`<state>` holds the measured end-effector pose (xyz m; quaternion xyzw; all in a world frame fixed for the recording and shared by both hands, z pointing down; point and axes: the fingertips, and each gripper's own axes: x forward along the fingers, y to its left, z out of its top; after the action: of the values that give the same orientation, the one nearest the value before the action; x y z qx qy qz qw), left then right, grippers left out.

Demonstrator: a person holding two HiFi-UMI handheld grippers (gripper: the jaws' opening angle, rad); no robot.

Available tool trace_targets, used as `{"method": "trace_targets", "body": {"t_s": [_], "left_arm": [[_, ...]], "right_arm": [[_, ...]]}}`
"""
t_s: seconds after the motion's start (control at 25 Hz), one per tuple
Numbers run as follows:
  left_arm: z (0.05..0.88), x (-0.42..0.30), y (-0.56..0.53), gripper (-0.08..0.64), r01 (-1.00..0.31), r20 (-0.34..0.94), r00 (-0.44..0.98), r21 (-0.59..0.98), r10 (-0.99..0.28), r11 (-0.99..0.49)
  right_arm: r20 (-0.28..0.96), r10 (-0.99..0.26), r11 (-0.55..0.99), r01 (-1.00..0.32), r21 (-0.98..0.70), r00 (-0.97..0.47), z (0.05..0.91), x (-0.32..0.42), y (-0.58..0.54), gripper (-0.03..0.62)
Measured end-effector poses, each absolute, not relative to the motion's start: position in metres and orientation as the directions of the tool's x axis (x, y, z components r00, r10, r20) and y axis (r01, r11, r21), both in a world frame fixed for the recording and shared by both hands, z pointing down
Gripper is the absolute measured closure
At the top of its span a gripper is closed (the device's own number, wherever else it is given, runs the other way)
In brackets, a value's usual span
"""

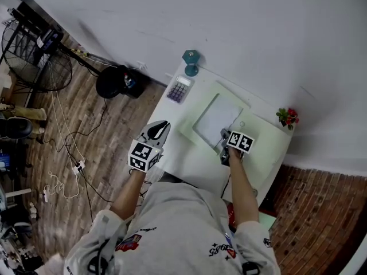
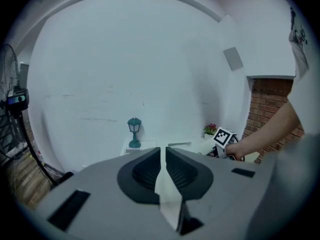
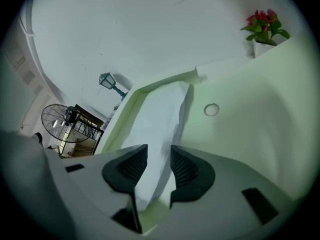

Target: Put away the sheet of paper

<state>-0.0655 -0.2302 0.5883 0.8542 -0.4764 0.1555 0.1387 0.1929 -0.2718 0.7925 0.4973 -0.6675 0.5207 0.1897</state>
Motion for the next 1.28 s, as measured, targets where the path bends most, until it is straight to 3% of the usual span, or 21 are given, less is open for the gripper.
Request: {"method": "trace_targets", "body": {"t_s": [0.24,0.48,0.8,1.04,1.28], "left_arm": [[0.582,-0.043,-0.235,0.515,-0.822,0.378,0.551,0.093,-0.744,-0.562],[0.566,-0.007,-0.252,0.515,-0.766,0.335,0.623,0.075,-0.707,-0.639],[0.545,0.037,-0.264,0.515,-0.705,0.287,0.69,0.054,-0.665,-0.707],[0.527,0.068,-0.268,0.515,-0.661,0.25,0.732,0.033,-0.634,-0.75],[0.5,0.092,-0.272,0.515,-0.627,0.177,0.766,-0.006,-0.618,-0.779]], "right_arm": [[0.734,-0.598,-0.102,-0.878,-0.467,-0.321,0.757,0.241,-0.262,0.445],[0.631,-0.726,-0.086,-0.873,-0.48,-0.275,0.703,0.275,-0.255,0.586],[0.459,-0.863,0.065,-0.948,-0.312,-0.21,0.622,0.293,-0.244,0.586],[0.322,-0.92,0.212,-0.975,-0.071,-0.223,0.556,0.28,-0.229,0.595],[0.172,-0.956,0.242,-0.97,0.011,-0.236,0.493,0.264,-0.217,0.595]]}}
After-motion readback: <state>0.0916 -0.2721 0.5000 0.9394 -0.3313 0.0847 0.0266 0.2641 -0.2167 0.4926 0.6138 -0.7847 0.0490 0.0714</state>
